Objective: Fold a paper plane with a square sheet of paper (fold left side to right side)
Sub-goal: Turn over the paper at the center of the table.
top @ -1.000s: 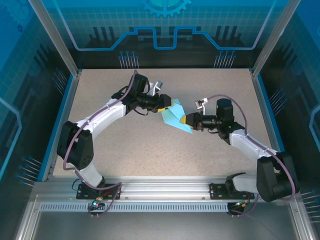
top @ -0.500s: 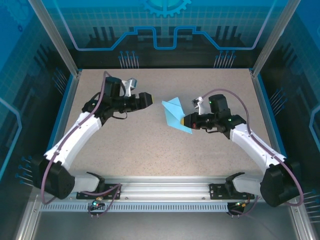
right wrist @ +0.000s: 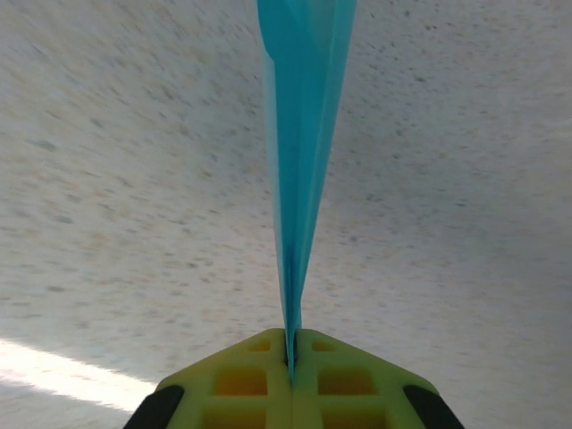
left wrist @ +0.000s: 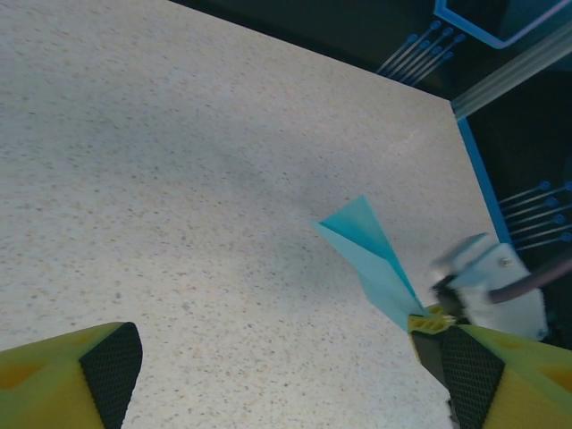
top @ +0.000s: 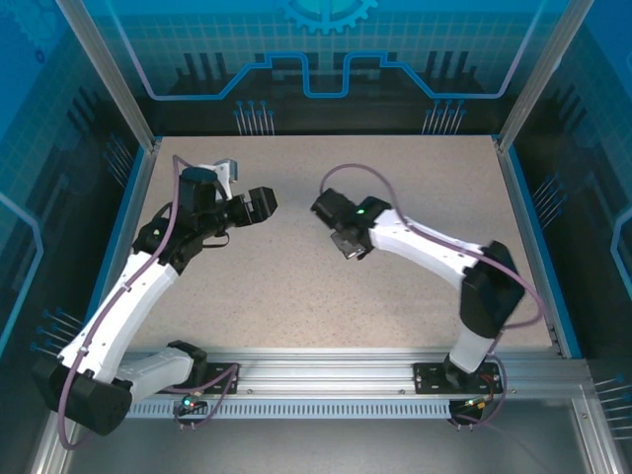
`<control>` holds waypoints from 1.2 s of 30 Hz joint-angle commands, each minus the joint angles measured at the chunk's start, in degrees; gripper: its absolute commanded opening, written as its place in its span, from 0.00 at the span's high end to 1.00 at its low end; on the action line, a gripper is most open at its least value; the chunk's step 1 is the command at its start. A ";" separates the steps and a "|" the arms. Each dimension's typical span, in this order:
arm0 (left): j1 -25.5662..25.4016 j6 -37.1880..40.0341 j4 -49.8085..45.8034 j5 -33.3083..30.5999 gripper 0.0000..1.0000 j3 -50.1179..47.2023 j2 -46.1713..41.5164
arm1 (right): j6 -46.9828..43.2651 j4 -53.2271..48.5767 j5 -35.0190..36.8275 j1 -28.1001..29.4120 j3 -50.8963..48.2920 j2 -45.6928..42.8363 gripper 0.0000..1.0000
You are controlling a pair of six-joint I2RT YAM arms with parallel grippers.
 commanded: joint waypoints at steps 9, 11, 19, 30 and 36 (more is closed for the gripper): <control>0.79 0.96 -2.04 -3.73 0.08 -1.32 -1.02 | -5.55 -13.72 16.43 7.87 11.74 20.65 0.99; 0.75 0.85 -1.89 -3.55 0.08 -1.35 -0.84 | -5.67 -14.00 15.46 8.56 12.78 22.75 0.99; 0.75 0.05 -1.75 -2.16 0.08 -1.67 0.40 | -7.85 -13.48 6.80 10.07 13.90 27.46 0.95; 0.75 -0.92 -3.24 1.53 0.07 -0.49 2.99 | -5.12 -10.37 -7.02 9.73 10.66 23.32 0.75; 1.32 -2.96 -2.65 6.21 0.07 0.05 5.67 | -2.89 -8.74 -14.74 9.17 7.38 17.27 0.60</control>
